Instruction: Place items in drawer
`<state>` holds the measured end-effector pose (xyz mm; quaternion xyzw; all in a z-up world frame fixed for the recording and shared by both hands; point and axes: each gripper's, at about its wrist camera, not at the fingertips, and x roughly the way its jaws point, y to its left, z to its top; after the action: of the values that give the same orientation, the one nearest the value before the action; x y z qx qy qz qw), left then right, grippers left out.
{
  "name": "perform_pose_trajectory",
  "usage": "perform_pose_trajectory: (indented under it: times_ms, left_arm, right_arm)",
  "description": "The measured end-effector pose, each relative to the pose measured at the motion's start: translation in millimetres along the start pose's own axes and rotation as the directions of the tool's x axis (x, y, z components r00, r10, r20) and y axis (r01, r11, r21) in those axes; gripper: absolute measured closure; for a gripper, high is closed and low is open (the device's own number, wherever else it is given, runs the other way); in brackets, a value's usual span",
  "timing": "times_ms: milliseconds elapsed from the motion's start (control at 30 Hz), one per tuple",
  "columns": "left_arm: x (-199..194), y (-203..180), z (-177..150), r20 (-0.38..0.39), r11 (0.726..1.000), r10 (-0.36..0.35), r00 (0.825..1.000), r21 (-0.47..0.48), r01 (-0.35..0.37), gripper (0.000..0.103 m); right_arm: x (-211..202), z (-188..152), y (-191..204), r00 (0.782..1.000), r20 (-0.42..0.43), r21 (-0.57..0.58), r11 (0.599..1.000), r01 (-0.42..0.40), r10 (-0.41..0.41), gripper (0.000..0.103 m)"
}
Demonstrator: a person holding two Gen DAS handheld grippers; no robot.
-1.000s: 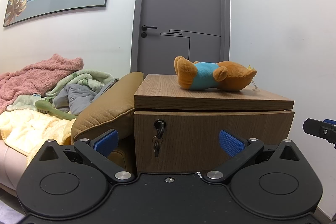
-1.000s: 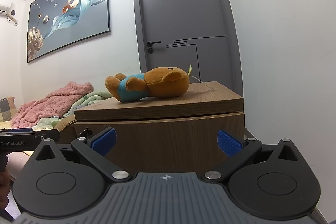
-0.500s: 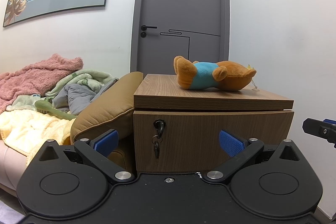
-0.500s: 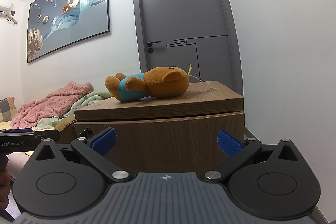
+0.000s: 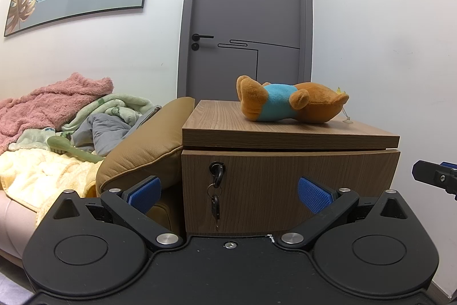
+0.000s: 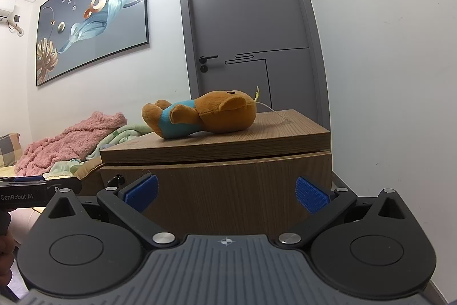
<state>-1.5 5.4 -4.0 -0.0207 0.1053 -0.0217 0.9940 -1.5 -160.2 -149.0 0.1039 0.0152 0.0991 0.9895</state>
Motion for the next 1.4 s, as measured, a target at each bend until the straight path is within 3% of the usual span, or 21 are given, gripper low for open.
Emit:
perform_pose_trajectory:
  times_ms: [967,1400]
  left_arm:
    - [-0.2,4.8,-2.2,0.026,1.000,0.015,1.000,-0.001,-0.015,0.001]
    - [-1.6,6.1,-8.2,0.071,1.000,-0.001,0.997,0.005,0.001,0.001]
  right_arm:
    - [4.2,0.4,-2.4,0.999,0.000,0.013,0.999,0.039,-0.039,0.000]
    - [3.0,4.1,-3.1,0.997,0.055,0.006,0.999,0.054,-0.054,0.000]
